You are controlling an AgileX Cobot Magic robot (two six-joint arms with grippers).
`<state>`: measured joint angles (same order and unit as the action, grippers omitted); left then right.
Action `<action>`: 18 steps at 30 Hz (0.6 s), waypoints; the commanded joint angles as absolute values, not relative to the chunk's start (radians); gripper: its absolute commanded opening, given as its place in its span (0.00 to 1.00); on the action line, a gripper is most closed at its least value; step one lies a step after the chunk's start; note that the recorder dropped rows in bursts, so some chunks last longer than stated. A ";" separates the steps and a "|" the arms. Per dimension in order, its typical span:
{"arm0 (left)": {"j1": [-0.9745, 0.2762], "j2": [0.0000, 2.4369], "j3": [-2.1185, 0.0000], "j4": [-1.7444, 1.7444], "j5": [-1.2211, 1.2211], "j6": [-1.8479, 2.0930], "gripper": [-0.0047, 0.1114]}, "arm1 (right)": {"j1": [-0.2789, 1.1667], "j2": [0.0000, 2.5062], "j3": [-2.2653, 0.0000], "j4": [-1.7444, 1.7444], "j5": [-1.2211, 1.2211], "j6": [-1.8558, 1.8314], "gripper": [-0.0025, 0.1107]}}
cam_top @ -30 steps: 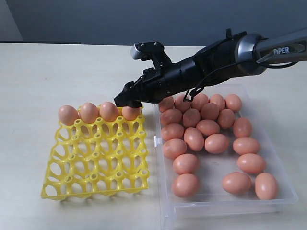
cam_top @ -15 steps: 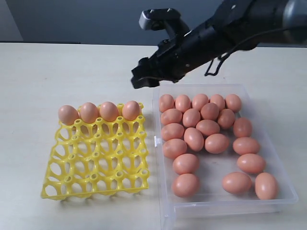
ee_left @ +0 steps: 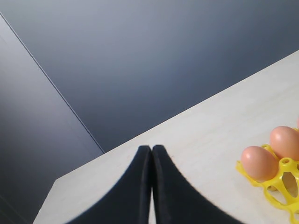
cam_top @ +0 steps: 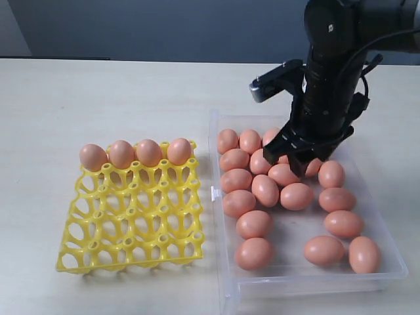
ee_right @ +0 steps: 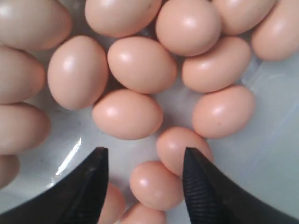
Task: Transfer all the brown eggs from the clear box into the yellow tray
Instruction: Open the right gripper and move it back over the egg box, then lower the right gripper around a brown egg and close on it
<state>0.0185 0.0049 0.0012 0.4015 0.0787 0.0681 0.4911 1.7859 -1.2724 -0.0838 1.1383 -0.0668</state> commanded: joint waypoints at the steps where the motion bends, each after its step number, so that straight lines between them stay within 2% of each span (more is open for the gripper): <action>1: 0.008 0.000 0.000 0.404 0.074 0.064 0.04 | 0.488 1.848 -1.234 -0.086 1.130 -0.087 0.44; 18: 0.008 0.000 0.000 0.404 0.074 0.064 0.04 | 0.488 1.969 -1.221 -0.049 1.021 -0.350 0.44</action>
